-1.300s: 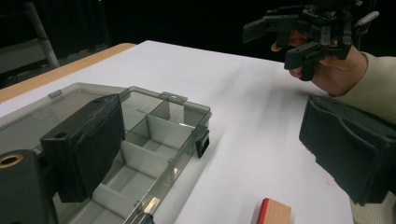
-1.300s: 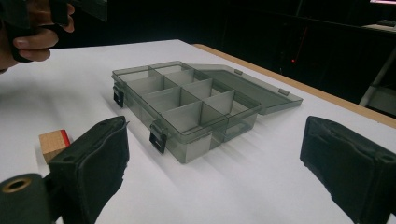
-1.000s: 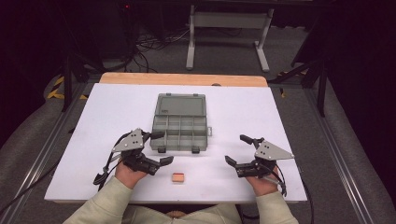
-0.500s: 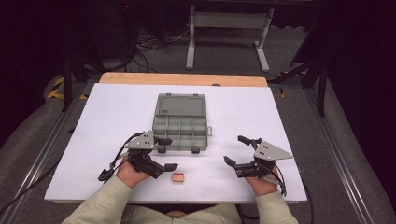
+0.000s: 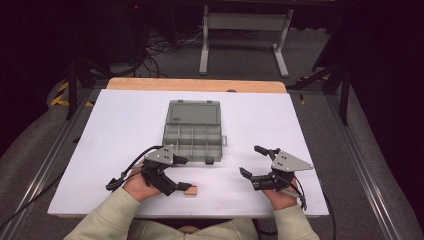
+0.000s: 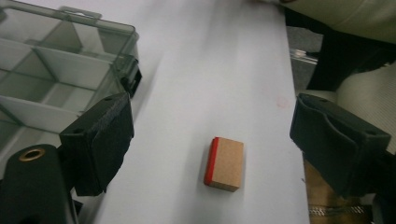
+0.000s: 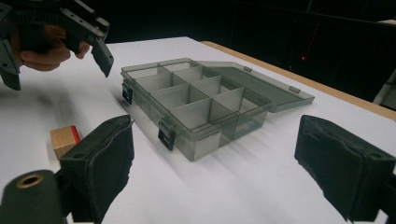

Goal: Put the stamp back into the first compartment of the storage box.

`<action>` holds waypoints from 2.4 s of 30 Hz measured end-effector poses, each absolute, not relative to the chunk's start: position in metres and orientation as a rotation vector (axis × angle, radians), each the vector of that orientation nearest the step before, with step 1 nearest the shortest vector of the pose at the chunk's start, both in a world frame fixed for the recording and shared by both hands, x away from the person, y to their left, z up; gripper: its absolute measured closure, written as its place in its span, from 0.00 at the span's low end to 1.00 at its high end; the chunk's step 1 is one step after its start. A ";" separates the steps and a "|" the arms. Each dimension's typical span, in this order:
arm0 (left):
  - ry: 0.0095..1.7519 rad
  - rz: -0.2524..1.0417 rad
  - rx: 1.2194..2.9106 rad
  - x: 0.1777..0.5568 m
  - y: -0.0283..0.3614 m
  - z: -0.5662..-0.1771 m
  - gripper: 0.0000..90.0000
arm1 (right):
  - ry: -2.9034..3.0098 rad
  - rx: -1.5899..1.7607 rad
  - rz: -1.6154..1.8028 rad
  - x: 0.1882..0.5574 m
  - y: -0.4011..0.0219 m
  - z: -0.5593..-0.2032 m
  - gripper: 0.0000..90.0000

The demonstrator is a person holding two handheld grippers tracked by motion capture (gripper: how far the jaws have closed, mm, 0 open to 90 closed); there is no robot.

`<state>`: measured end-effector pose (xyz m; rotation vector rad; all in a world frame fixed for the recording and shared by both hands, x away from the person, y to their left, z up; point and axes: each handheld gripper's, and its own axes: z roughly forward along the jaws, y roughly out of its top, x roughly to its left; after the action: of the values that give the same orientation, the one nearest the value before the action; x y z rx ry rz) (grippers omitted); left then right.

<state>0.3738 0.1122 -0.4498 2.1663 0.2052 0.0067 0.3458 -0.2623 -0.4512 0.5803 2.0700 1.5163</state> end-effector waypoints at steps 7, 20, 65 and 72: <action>0.182 -0.078 2.236 0.376 0.108 -0.454 0.20 | 2.072 0.574 1.517 0.346 -0.262 -0.452 0.13; 0.167 -0.109 2.336 0.374 0.098 -0.461 0.24 | 2.076 0.574 1.519 0.347 -0.262 -0.452 0.13; 0.014 0.029 2.529 0.366 0.081 -0.476 0.73 | 2.081 0.570 1.509 0.346 -0.261 -0.453 0.13; 0.022 0.024 2.517 0.366 0.082 -0.472 0.73 | 2.080 0.569 1.509 0.346 -0.261 -0.453 0.13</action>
<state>0.3661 0.0824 -0.4724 2.5170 0.0220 0.0241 0.3463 -0.2612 -0.4532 0.5691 2.0798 1.5088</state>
